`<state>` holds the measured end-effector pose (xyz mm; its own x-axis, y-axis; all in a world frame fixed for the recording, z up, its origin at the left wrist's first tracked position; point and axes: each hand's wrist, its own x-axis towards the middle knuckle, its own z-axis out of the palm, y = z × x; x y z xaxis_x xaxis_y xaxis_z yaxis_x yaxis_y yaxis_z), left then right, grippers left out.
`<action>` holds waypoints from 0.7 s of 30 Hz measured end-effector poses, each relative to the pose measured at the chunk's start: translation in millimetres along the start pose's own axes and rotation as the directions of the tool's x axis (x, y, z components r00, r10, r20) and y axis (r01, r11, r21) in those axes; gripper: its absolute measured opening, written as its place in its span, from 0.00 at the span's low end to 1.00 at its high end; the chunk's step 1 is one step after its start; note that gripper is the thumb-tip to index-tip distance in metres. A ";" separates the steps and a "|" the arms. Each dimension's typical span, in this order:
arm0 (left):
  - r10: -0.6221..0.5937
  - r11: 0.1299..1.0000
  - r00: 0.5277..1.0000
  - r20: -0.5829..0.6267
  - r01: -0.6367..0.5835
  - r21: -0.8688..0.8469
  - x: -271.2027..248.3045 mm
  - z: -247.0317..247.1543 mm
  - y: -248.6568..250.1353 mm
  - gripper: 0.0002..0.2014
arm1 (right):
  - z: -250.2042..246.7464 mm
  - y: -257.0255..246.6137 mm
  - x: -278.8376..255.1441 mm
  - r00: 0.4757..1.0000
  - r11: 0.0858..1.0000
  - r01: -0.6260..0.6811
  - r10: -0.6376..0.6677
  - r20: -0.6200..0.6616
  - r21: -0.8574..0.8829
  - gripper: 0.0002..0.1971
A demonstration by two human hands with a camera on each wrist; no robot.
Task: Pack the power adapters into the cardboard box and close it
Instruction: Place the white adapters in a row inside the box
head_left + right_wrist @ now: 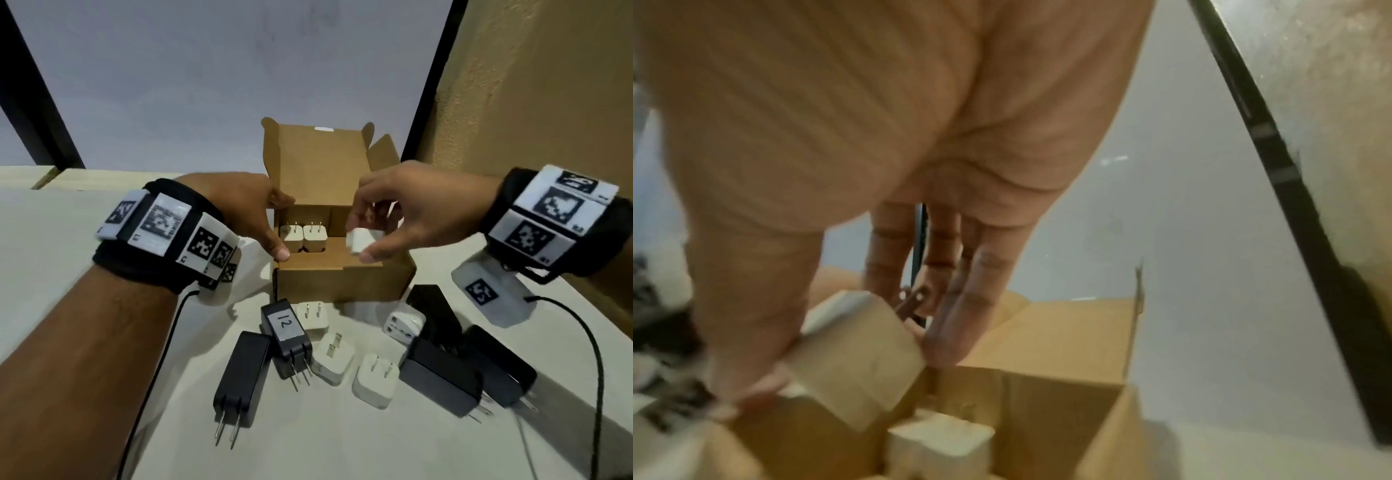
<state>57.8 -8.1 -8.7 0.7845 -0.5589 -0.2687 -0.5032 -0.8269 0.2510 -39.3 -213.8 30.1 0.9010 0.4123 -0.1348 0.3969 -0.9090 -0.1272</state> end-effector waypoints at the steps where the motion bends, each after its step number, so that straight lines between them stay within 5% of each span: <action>1: -0.002 1.000 1.000 -0.005 0.002 0.001 0.1 -0.6 -0.3 0.53 | 1.2 6.3 10.5 0.999 0.998 -0.030 0.029 -0.014 -0.058 0.19; 10: 0.008 1.000 1.000 -0.018 -0.008 -0.004 5.6 0.7 -1.3 0.52 | 35.5 40.5 77.6 0.970 0.949 -0.104 0.162 0.179 -0.298 0.17; 21: 0.004 0.999 1.000 -0.031 -0.003 0.044 6.9 3.9 7.0 0.50 | 36.1 30.1 70.2 0.990 0.936 -0.084 0.119 0.081 -0.342 0.21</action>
<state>58.3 -18.0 -12.4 0.7933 -0.5599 -0.2390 -0.5204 -0.8274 0.2110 29.6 -210.0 -18.7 0.9247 0.3050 -0.2277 0.3552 -0.9065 0.2283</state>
